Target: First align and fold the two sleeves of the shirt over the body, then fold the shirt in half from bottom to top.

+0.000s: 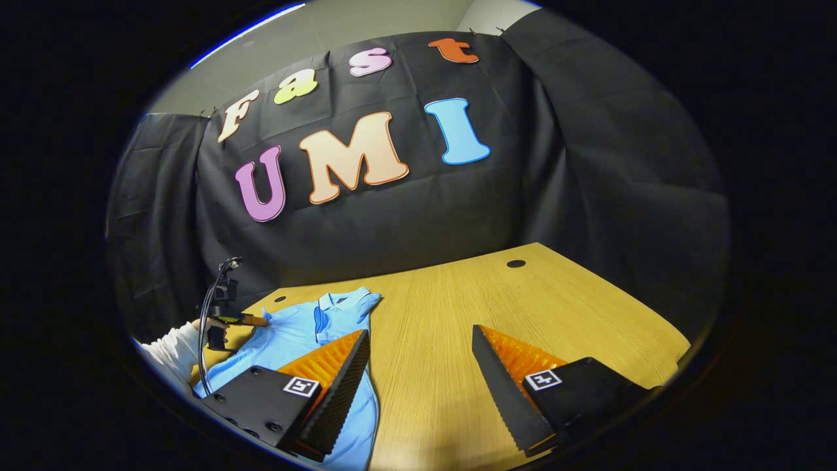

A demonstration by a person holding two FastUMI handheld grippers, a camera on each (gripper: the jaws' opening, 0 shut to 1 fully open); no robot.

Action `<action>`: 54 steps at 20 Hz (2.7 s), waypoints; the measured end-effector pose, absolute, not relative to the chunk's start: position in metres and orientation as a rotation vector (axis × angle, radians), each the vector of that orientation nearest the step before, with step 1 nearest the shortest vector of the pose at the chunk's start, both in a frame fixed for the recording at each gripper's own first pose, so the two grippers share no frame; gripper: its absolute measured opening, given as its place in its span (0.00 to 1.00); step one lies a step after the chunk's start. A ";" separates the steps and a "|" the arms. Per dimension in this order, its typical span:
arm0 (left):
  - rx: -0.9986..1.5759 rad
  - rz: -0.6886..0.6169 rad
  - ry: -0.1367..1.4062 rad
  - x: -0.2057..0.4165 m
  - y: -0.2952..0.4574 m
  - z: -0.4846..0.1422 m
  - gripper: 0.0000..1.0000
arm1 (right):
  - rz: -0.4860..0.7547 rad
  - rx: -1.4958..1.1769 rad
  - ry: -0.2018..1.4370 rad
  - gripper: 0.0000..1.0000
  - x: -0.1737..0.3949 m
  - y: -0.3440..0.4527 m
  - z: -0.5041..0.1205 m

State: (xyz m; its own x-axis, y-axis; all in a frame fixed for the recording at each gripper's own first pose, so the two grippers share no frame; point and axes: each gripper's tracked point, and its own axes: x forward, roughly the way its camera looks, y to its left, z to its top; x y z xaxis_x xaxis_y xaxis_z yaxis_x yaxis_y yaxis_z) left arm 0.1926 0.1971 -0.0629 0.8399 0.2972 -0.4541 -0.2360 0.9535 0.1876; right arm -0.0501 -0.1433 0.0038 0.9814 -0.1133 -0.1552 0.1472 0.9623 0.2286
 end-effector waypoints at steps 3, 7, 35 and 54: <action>0.108 0.252 0.510 0.196 0.184 -0.063 0.00 | -0.128 0.236 0.142 0.98 -0.050 -0.141 0.005; 0.072 0.175 0.429 0.207 0.149 -0.032 0.00 | -0.112 0.221 0.138 0.98 -0.053 -0.136 0.002; 0.292 -0.162 0.538 0.197 -0.099 -0.078 0.58 | 0.061 0.187 0.314 0.98 -0.073 -0.045 -0.080; 0.212 0.016 0.472 -0.114 0.007 -0.113 0.92 | 0.183 0.072 0.389 0.98 -0.162 0.021 -0.135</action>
